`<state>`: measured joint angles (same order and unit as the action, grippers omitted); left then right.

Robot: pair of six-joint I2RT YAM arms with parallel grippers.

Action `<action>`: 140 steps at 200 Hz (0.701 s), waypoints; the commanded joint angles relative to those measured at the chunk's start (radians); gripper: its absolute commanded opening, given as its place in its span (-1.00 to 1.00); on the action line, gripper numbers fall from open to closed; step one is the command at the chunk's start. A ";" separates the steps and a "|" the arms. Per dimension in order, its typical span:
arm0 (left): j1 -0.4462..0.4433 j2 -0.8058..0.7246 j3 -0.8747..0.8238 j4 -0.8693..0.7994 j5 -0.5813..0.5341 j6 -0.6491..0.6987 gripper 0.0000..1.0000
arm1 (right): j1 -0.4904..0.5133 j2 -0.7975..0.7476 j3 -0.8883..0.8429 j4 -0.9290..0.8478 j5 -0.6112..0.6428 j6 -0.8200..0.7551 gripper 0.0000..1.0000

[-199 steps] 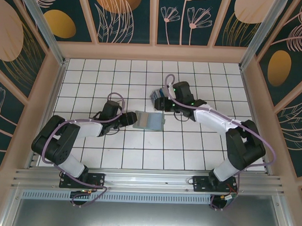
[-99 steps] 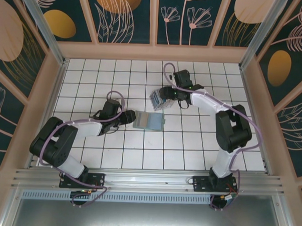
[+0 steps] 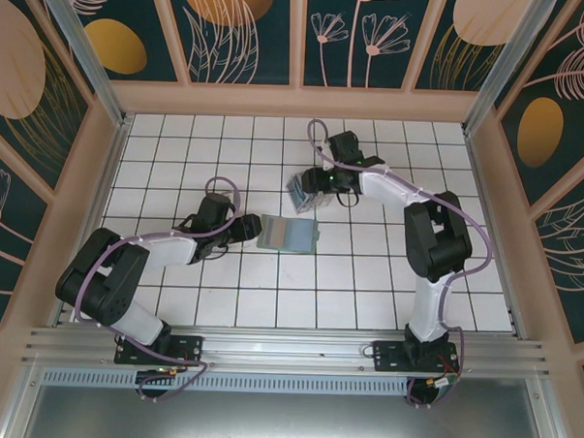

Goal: Put the credit cards into the card holder
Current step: Pick up the credit card from the storage box.

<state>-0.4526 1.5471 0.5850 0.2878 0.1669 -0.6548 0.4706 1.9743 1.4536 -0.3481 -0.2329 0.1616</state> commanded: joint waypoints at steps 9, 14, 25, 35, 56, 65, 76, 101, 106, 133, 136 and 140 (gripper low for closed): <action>-0.006 -0.001 -0.015 0.008 -0.009 0.007 0.32 | 0.029 0.058 0.059 -0.095 0.032 -0.017 0.27; -0.006 -0.001 -0.014 0.008 -0.008 0.007 0.32 | 0.033 0.060 0.067 -0.101 0.031 -0.019 0.27; -0.006 -0.003 -0.018 0.011 -0.007 0.007 0.31 | 0.041 0.069 0.086 -0.117 0.029 -0.021 0.28; -0.006 -0.006 -0.025 0.015 -0.013 0.007 0.31 | 0.050 0.076 0.107 -0.133 0.029 -0.023 0.28; -0.007 -0.008 -0.028 0.015 -0.018 0.004 0.31 | 0.063 0.069 0.125 -0.143 0.012 -0.023 0.27; -0.007 -0.010 -0.031 0.019 -0.015 0.004 0.31 | 0.065 0.064 0.126 -0.136 -0.014 -0.021 0.25; -0.006 -0.010 -0.037 0.028 -0.021 0.001 0.31 | 0.065 0.057 0.127 -0.127 -0.037 -0.021 0.22; -0.007 -0.004 -0.039 0.033 -0.015 0.000 0.30 | 0.065 0.038 0.110 -0.095 -0.058 -0.016 0.19; -0.006 -0.003 -0.041 0.037 -0.015 0.000 0.30 | 0.063 0.039 0.110 -0.091 -0.066 -0.016 0.19; -0.006 0.004 -0.039 0.039 -0.013 -0.003 0.29 | 0.059 0.074 0.115 -0.087 -0.116 -0.005 0.07; -0.007 0.004 -0.039 0.040 -0.011 -0.006 0.29 | 0.058 0.075 0.114 -0.083 -0.124 -0.004 0.02; -0.006 0.004 -0.039 0.040 -0.009 -0.005 0.29 | 0.058 0.078 0.111 -0.077 -0.135 0.002 -0.04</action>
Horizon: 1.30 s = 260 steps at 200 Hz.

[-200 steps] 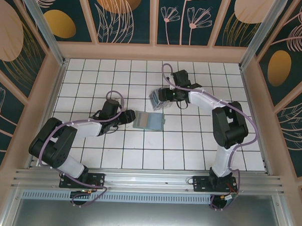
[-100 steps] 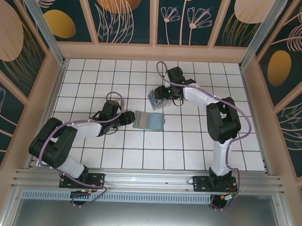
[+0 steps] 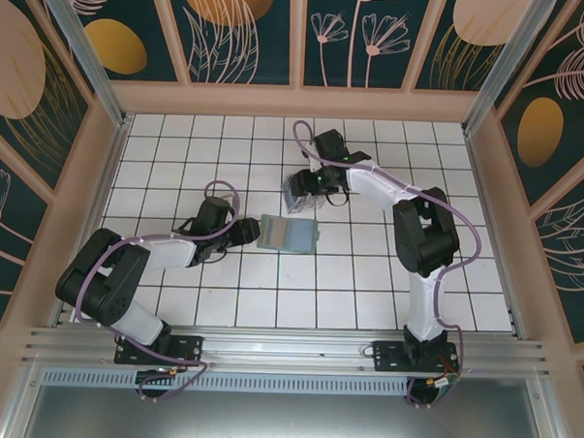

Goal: Put the credit cards into the card holder
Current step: Pick up the credit card from the storage box.

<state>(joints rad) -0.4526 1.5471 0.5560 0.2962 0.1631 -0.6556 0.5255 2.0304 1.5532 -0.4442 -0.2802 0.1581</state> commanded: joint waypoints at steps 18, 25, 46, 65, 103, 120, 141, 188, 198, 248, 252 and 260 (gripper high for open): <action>-0.006 -0.002 -0.018 0.036 -0.011 -0.007 0.29 | -0.004 0.021 0.006 0.031 -0.122 0.024 -0.36; -0.006 -0.003 -0.019 0.032 -0.013 -0.007 0.29 | -0.004 0.013 0.000 0.039 -0.119 0.028 -0.38; -0.006 -0.004 -0.025 0.039 -0.009 -0.007 0.29 | -0.005 -0.013 -0.020 0.060 -0.114 0.027 -0.43; -0.006 0.008 -0.021 0.047 0.001 -0.012 0.29 | -0.008 -0.022 -0.022 0.056 -0.118 0.027 -0.48; -0.007 0.019 -0.016 0.057 0.010 -0.016 0.28 | -0.009 -0.027 -0.038 0.071 -0.140 0.035 -0.63; -0.006 0.020 -0.014 0.055 0.014 -0.015 0.28 | -0.009 -0.032 -0.048 0.078 -0.137 0.038 -0.71; -0.006 0.023 -0.015 0.052 0.009 -0.014 0.28 | -0.009 -0.037 -0.040 0.064 -0.127 0.036 -0.80; -0.006 0.028 -0.007 0.055 0.014 -0.016 0.27 | -0.007 -0.073 -0.048 0.046 -0.074 0.036 -0.93; -0.006 0.027 -0.008 0.056 0.014 -0.017 0.27 | -0.008 -0.086 -0.056 0.041 -0.035 0.044 -0.93; -0.006 0.028 -0.007 0.056 0.018 -0.019 0.27 | -0.009 -0.168 -0.134 0.063 0.047 0.071 -0.94; -0.007 0.030 -0.006 0.055 0.018 -0.021 0.27 | -0.009 -0.177 -0.144 0.066 0.048 0.069 -0.94; -0.006 0.032 -0.004 0.052 0.021 -0.021 0.26 | -0.009 -0.190 -0.160 0.074 0.047 0.069 -0.94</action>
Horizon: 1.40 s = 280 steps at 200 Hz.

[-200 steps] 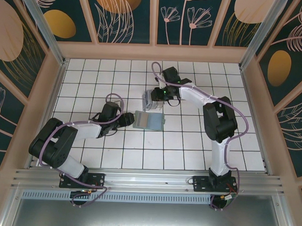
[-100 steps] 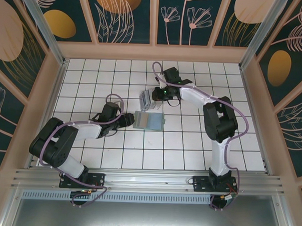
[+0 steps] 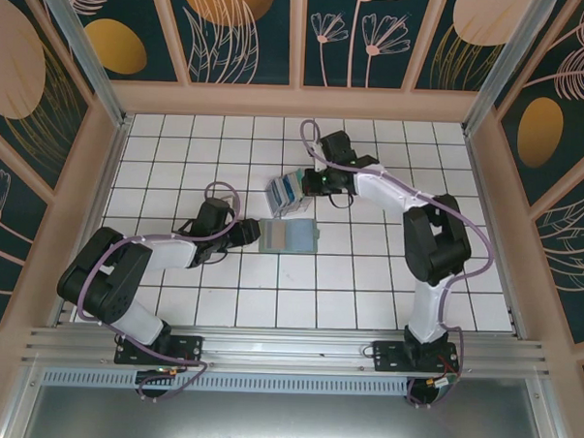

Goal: Put the credit cards into the card holder
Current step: Pick up the credit card from the storage box, then insert the credit card into the card slot.

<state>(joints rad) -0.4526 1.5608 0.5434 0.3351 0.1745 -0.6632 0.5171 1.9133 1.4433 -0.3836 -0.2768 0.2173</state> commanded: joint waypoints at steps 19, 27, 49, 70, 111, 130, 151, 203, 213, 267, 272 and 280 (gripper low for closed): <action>-0.006 0.019 0.007 0.013 0.013 -0.011 0.26 | 0.000 -0.108 -0.095 0.044 0.045 0.012 -0.95; -0.006 0.021 0.008 0.012 0.011 -0.012 0.26 | 0.000 -0.124 -0.114 0.054 0.049 0.014 -0.98; -0.007 0.020 0.009 0.003 0.025 -0.016 0.26 | 0.000 -0.219 -0.219 0.112 0.027 0.018 -1.00; -0.006 0.013 -0.005 0.006 0.044 -0.020 0.25 | 0.002 -0.325 -0.348 0.174 -0.065 0.029 -1.00; -0.006 0.037 -0.004 -0.009 0.094 -0.007 0.10 | 0.011 -0.426 -0.566 0.316 -0.266 0.118 -1.00; -0.006 0.057 0.010 -0.021 0.112 -0.001 0.04 | 0.014 -0.391 -0.641 0.438 -0.364 0.208 -1.00; -0.006 0.062 0.015 -0.015 0.124 -0.008 0.00 | 0.015 -0.345 -0.686 0.538 -0.401 0.266 -1.00; -0.008 0.059 0.014 -0.009 0.142 -0.018 -0.03 | 0.000 -0.200 -0.670 0.599 -0.494 0.312 -1.00; -0.010 0.065 0.012 -0.005 0.149 -0.019 -0.03 | -0.003 -0.182 -0.673 0.617 -0.505 0.320 -1.00; -0.024 0.103 0.022 0.020 0.158 -0.027 -0.13 | -0.019 -0.119 -0.694 0.693 -0.536 0.382 -1.00; -0.024 0.106 0.025 0.019 0.157 -0.027 -0.16 | -0.022 -0.120 -0.699 0.697 -0.532 0.389 -1.00; -0.026 0.113 0.031 0.015 0.158 -0.028 -0.18 | -0.031 -0.128 -0.713 0.711 -0.532 0.401 -1.00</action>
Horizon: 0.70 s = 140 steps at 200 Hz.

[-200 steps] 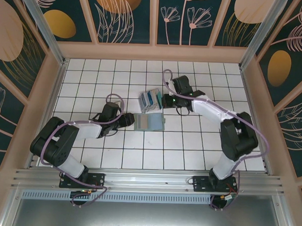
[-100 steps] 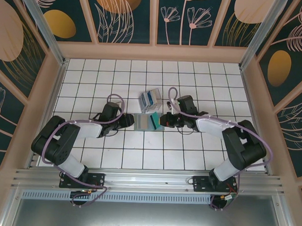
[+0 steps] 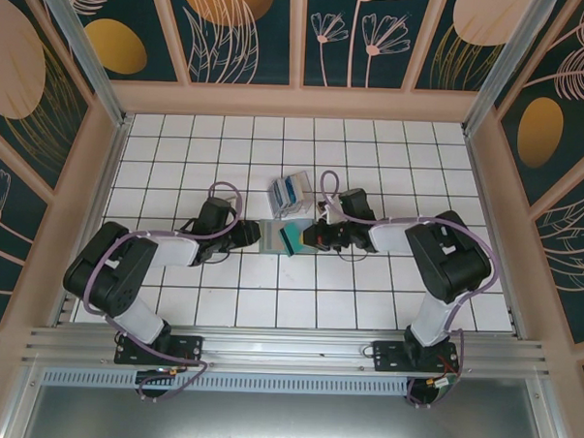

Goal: Put the credit cards into the card holder
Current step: Insert the credit card into the card slot.

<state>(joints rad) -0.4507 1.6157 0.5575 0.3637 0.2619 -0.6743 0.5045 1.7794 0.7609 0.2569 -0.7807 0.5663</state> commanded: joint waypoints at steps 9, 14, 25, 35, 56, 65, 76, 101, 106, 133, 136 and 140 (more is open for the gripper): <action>-0.029 0.062 0.021 -0.015 0.068 -0.017 -0.18 | -0.028 -0.008 -0.045 0.092 -0.029 0.066 -1.00; -0.030 0.062 0.021 -0.017 0.064 -0.016 -0.19 | -0.032 -0.014 -0.053 0.102 -0.030 0.072 -1.00; -0.029 0.064 0.019 -0.020 0.055 -0.016 -0.21 | -0.044 -0.028 -0.064 0.110 -0.035 0.076 -1.00; -0.029 0.064 0.022 -0.025 0.052 -0.016 -0.22 | -0.050 -0.037 -0.074 0.112 -0.034 0.079 -1.00; -0.029 0.064 0.021 -0.028 0.051 -0.015 -0.23 | -0.054 -0.030 -0.090 0.134 -0.030 0.094 -1.00; -0.029 0.064 0.020 -0.030 0.045 -0.016 -0.24 | -0.054 -0.014 -0.092 0.154 -0.043 0.106 -1.00; -0.029 0.065 0.020 -0.029 0.049 -0.019 -0.24 | -0.050 0.002 -0.097 0.185 -0.059 0.127 -1.00; -0.031 0.067 0.015 -0.025 0.048 -0.019 -0.24 | -0.039 0.022 -0.090 0.218 -0.066 0.150 -1.00; -0.031 0.068 0.017 -0.024 0.047 -0.021 -0.25 | -0.038 0.023 -0.086 0.215 -0.066 0.150 -1.00; -0.031 0.078 0.022 -0.015 0.059 -0.025 -0.26 | -0.035 0.031 -0.069 0.198 -0.055 0.152 -1.00; -0.031 0.078 0.022 -0.014 0.059 -0.025 -0.27 | -0.034 0.034 -0.066 0.196 -0.055 0.153 -1.00; -0.031 0.081 0.023 -0.013 0.057 -0.025 -0.27 | -0.033 0.038 -0.064 0.195 -0.055 0.153 -1.00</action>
<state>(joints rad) -0.4583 1.6447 0.5819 0.3698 0.2642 -0.6777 0.4610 1.7885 0.6777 0.4274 -0.8204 0.7033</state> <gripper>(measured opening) 0.372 0.051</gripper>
